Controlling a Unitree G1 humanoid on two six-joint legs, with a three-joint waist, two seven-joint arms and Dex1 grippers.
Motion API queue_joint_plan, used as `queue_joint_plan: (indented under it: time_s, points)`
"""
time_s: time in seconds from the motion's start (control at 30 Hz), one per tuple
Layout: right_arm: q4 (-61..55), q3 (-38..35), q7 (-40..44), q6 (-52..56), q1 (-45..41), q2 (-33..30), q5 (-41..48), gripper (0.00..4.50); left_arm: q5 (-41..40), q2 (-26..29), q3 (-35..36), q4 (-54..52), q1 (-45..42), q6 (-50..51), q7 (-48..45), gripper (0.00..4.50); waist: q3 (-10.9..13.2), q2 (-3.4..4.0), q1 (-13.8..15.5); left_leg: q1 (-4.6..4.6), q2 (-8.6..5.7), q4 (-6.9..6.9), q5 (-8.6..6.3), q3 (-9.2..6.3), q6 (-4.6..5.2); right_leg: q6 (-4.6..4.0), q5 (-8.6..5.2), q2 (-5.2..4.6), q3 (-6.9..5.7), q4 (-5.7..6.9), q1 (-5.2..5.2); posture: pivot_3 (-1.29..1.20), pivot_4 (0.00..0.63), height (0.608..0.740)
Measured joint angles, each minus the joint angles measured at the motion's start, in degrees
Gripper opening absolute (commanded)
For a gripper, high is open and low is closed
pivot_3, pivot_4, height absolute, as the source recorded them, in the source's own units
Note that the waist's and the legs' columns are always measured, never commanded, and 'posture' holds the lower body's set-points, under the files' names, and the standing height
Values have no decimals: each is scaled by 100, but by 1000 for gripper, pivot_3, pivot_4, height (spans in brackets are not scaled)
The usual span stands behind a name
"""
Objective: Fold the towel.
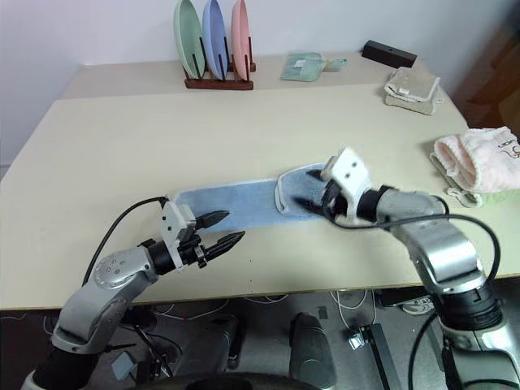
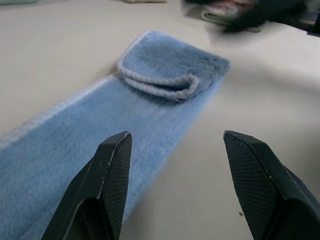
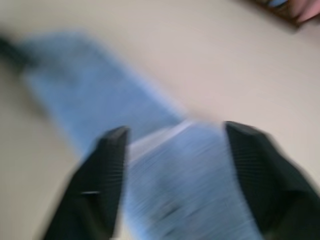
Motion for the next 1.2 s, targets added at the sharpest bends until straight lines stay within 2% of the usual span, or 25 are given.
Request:
queue_joint_plan:
  time_s: [0.1, 0.13, 0.23, 0.37, 0.53, 0.6, 0.67, 0.73, 0.77, 0.87, 0.97, 1.07, 1.2]
  points:
    - [617, 128, -162, -177, -154, 231, -351, 230, -22, -21, 34, -8, 93, 68, 97, 2959, -1, -3, 23, 0, -1, -2, 0, 5, 0, -1, -1, 0, -1, 0, 0, 0, 150, 740]
    - [849, 261, -187, -314, -167, 354, -510, 101, -26, -28, 38, -9, 134, 77, 126, 2959, -1, -3, 24, 0, -1, -2, 0, 8, 0, 3, 1, 0, 0, 0, -1, 0, 150, 740]
    - [1398, 627, -208, -654, -164, 738, -853, 101, -33, -101, 52, -16, 187, 102, 242, 2959, 1, 2, 20, 0, -2, -2, 0, 6, -1, 3, 2, -1, 1, 1, -2, 0, 150, 740]
    - [1915, 1122, -116, -1166, 34, 942, -1373, 101, -105, -266, 269, -106, 547, 216, 558, 2959, 0, 1, 15, 2, -2, -4, 0, 3, -1, 4, 3, 0, 1, 2, -2, 0, 150, 740]
    - [2003, 1164, -83, -1552, 42, 973, -1631, 101, -333, -487, 541, -487, 1030, 467, 939, 2959, -5, -1, 15, 10, 0, -1, 0, 0, -1, -9, -4, 2, 2, 3, 8, 0, 150, 740]
    - [2053, 1071, -27, -1625, 24, 973, -1618, 614, -547, -691, 695, -629, 1242, 659, 1185, 2959, -5, -1, 16, 9, -1, -1, 0, 0, -1, -8, -4, 1, 2, 3, 8, 0, 150, 740]
    - [2046, 961, 149, -1608, -106, 953, -1500, 1371, -1013, -1031, 983, -750, 1415, 988, 1532, 3517, -2, 0, 16, 7, -1, 1, 0, -2, -1, -7, -3, 1, 3, 3, 6, 0, 150, 740]
    - [1889, 808, 415, -1601, -282, 859, -1350, 2374, -1505, -1288, 1261, -881, 1600, 1333, 1901, 4331, -1, -1, 13, 7, 0, 0, 0, -5, -1, 3, 2, 1, 2, 4, 6, 0, 150, 740]
    - [1724, 730, 553, -1588, -406, 808, -1261, 2870, -1785, -1392, 1427, -940, 1713, 1528, 2128, 4500, -1, -2, 7, 8, 1, -2, 0, -6, -1, 4, 2, 3, 1, 5, 5, 0, 150, 740]
    - [1348, 624, 748, -1561, -604, 776, -1134, 4315, -2618, -1777, 1822, -1053, 1837, 1848, 2761, 4500, -2, -3, 20, 8, 1, 0, -1, -10, -2, 3, 1, 2, -2, 3, 8, 0, 150, 740]
    - [1156, 732, 902, -1553, -598, 818, -1107, 4315, -3727, -2354, 2190, -1011, 1733, 1977, 3822, 4500, -1, -8, 45, 7, -2, 6, 0, -15, -2, -3, -2, -1, -4, 2, 14, 0, 150, 740]
    - [1071, 838, 952, -1636, -509, 882, -1137, 4315, -4519, -2522, 2393, -787, 1368, 1973, 4730, 4500, -2, -8, 46, 10, -3, 7, 0, -13, -3, -5, -3, -1, -5, 3, 16, 0, 150, 740]
    - [1070, 998, 968, -1829, -406, 953, -1289, 4315, -5127, -2617, 2504, -303, 637, 1871, 5589, 4500, -4, -5, 45, 13, -6, 8, 2, -10, -6, -5, -2, -1, -4, 4, 20, 0, 150, 740]
